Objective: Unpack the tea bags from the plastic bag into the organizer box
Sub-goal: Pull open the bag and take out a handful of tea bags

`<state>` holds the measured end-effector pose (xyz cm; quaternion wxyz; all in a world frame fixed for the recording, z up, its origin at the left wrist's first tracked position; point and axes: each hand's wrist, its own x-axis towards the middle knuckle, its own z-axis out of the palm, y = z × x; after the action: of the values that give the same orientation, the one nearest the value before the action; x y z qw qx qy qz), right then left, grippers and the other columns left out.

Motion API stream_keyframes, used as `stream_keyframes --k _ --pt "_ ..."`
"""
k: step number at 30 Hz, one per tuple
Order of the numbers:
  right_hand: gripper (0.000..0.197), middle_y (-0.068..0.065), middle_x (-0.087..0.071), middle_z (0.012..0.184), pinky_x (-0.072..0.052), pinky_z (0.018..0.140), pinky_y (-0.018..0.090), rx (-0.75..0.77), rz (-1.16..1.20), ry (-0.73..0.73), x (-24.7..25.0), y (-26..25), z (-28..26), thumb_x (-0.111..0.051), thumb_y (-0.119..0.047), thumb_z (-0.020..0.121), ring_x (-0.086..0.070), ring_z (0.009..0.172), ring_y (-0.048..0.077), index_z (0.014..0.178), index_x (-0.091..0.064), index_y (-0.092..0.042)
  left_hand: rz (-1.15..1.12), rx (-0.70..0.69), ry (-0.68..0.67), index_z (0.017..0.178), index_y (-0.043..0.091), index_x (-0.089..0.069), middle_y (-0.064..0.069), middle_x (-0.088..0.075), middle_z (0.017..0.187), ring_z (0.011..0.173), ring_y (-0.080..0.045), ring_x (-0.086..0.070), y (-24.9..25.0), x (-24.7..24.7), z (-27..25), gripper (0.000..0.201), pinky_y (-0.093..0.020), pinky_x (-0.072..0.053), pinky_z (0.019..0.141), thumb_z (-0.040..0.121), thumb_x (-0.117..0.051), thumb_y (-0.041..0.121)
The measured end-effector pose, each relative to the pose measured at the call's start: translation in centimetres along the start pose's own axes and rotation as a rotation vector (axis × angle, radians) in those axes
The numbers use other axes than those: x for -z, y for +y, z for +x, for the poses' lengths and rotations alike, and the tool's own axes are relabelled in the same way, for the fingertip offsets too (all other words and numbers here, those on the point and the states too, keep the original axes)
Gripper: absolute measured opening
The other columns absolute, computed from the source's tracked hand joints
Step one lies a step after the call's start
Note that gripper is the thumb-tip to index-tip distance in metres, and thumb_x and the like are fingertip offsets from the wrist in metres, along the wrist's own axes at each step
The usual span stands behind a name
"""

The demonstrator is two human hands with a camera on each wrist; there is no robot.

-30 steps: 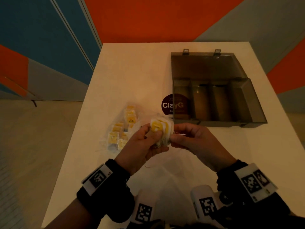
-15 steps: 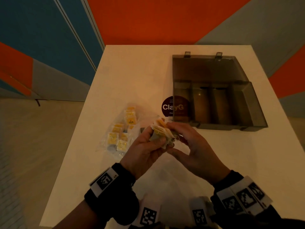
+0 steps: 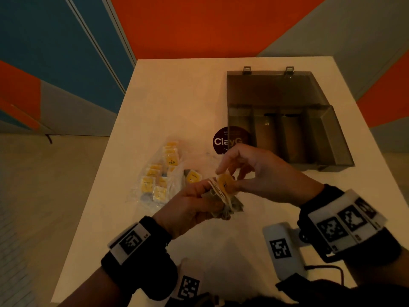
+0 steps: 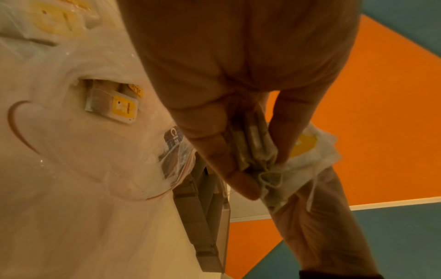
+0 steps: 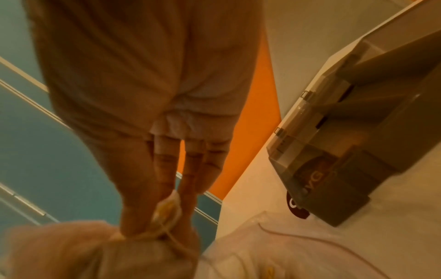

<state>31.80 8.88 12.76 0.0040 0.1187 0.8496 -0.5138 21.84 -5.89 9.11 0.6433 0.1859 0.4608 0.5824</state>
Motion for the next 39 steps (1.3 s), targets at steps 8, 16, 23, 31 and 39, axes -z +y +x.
stream_keyframes --k 8,16,23,31,39 --pt "0.027 -0.004 -0.066 0.091 -0.056 0.071 0.020 -0.125 0.135 0.064 1.1 0.5 -0.3 -0.069 -0.010 0.076 -0.065 0.084 0.010 0.080 -0.058 -0.034 -0.008 0.004 0.038 0.100 0.018 -0.059 0.002 -0.075 0.077 0.075 -0.012 -0.071 -0.5 0.4 0.2 0.036 -0.022 -0.056 0.063 0.070 -0.050 0.000" --pt "0.030 -0.015 -0.055 0.085 -0.045 0.057 0.013 -0.195 -0.107 0.310 3.9 0.1 -0.7 -0.063 -0.010 0.082 -0.055 0.078 0.002 0.099 -0.049 -0.030 -0.165 -0.112 0.291 0.102 0.017 -0.058 -0.004 -0.067 0.088 0.073 -0.014 -0.067 0.0 0.3 1.2 0.033 -0.020 -0.057 0.062 0.088 -0.039 -0.006" --pt "0.028 -0.016 -0.072 0.069 -0.053 0.060 0.010 -0.128 0.277 -0.066 1.8 -3.6 -0.9 -0.070 -0.011 0.072 -0.069 0.077 -0.001 0.083 -0.058 -0.034 -0.006 -0.117 0.495 0.087 0.017 -0.055 -0.006 -0.059 0.083 0.075 -0.017 -0.056 -0.2 -0.2 2.1 0.013 -0.026 -0.053 0.069 0.093 -0.045 0.012" --pt "0.027 -0.012 -0.056 0.079 -0.055 0.076 0.031 -0.153 -0.021 0.140 -1.2 -2.0 2.1 -0.071 -0.015 0.075 -0.060 0.082 0.010 0.097 -0.057 -0.020 -0.079 -0.027 0.367 0.098 0.020 -0.059 -0.006 -0.065 0.091 0.068 -0.013 -0.065 0.1 -0.7 1.7 0.022 -0.025 -0.057 0.056 0.096 -0.038 0.024" --pt "0.026 -0.018 -0.049 0.078 -0.046 0.064 0.010 -0.092 -0.074 0.258 -2.3 -0.9 1.6 -0.066 -0.013 0.080 -0.052 0.073 0.000 0.097 -0.053 -0.027 -0.099 -0.080 0.296 0.096 0.016 -0.060 -0.002 -0.067 0.087 0.069 -0.007 -0.068 0.0 -1.1 1.1 0.017 -0.022 -0.058 0.063 0.090 -0.045 0.013"
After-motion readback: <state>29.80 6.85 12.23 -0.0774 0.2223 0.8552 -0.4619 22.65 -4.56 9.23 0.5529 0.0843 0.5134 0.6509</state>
